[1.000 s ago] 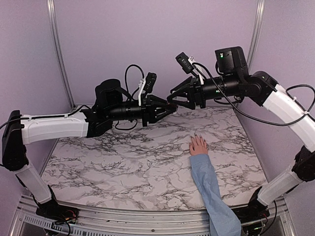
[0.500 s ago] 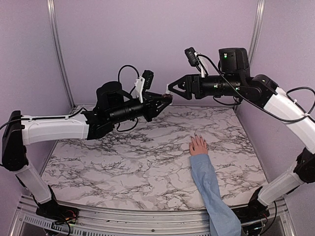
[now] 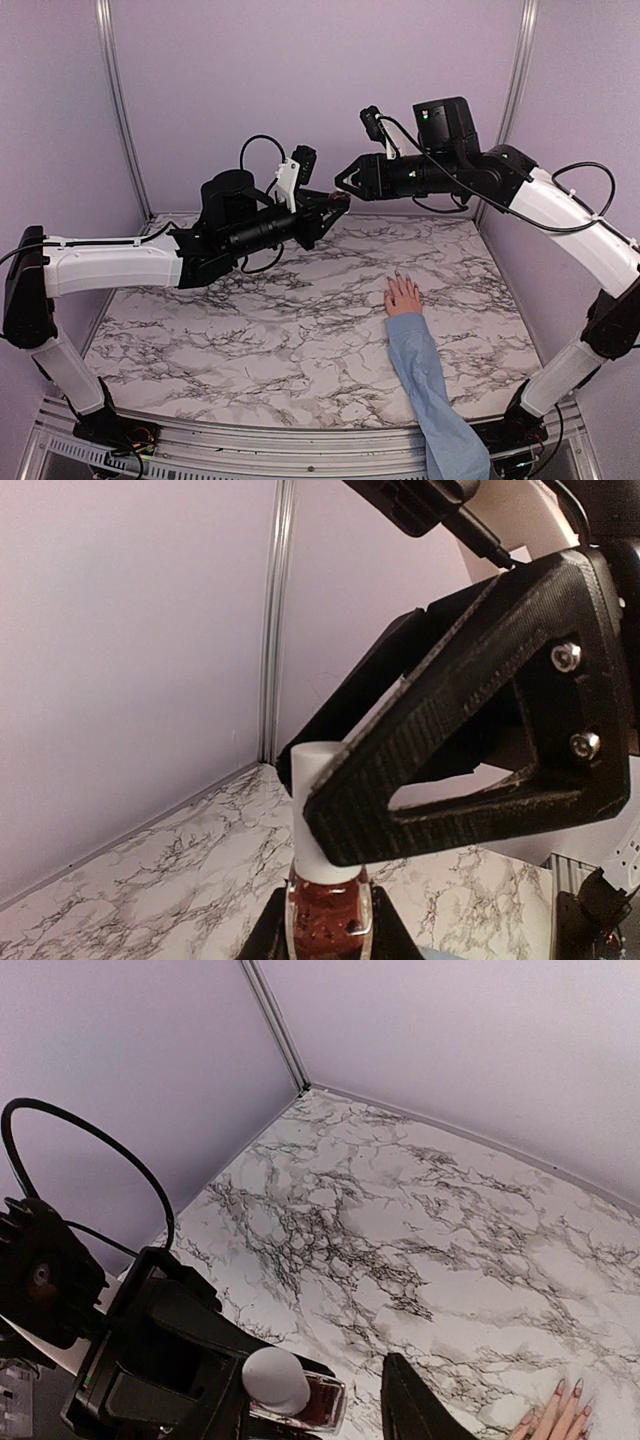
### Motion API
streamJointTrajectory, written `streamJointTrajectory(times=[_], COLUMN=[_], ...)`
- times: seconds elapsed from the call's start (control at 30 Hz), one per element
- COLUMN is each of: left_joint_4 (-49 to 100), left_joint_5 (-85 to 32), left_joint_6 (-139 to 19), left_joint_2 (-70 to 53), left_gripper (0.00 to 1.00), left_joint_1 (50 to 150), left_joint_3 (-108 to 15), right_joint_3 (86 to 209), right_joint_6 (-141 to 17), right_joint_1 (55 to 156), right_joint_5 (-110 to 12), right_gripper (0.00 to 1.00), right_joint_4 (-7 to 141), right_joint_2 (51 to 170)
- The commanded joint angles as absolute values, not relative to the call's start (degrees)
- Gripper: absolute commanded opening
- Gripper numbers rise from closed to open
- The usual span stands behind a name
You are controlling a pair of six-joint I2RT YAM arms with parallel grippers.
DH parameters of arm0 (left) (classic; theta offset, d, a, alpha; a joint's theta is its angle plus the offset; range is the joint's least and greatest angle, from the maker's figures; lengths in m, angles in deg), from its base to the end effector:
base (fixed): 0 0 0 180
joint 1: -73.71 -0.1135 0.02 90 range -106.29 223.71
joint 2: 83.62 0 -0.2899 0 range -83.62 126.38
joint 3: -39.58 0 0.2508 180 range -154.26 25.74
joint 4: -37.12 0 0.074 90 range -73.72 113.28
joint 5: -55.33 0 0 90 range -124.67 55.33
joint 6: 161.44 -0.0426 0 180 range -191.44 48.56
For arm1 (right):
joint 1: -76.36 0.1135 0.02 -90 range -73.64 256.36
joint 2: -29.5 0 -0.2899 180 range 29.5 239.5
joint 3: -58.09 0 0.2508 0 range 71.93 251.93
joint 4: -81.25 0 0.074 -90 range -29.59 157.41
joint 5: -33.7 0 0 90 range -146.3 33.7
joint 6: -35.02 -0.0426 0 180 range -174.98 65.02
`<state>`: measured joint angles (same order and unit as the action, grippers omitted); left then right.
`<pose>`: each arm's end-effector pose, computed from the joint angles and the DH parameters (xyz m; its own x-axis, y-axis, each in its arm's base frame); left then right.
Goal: Paint the nails
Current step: Unscrew the nail polish bottle.
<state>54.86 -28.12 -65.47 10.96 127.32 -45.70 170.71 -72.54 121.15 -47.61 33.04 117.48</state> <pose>0.2368 -0.3295 0.3790 -0.0035 -0.1694 -0.9855 0.8710 0.4836 -0.0862 0.2397 0.2470 0.4614 -0.5103 -0.0864 -0.8556 -0.6721 0.6608 0.3341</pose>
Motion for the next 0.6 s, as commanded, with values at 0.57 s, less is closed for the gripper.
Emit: streamJointTrajectory(times=[0.57], left_joint_4=[50.71], left_joint_5=[-34.41], left_joint_6=[-69.57], left_joint_2=[12.32], left_gripper=[0.00], left_joint_1=[128.38], left_joint_3=[-49.85], right_joint_3=[173.93], right_joint_6=[-75.46], right_joint_1=[123.15], right_joint_5=[-48.57], right_gripper=[0.14], right_joint_4=[32.80], right_joint_2=[119.01])
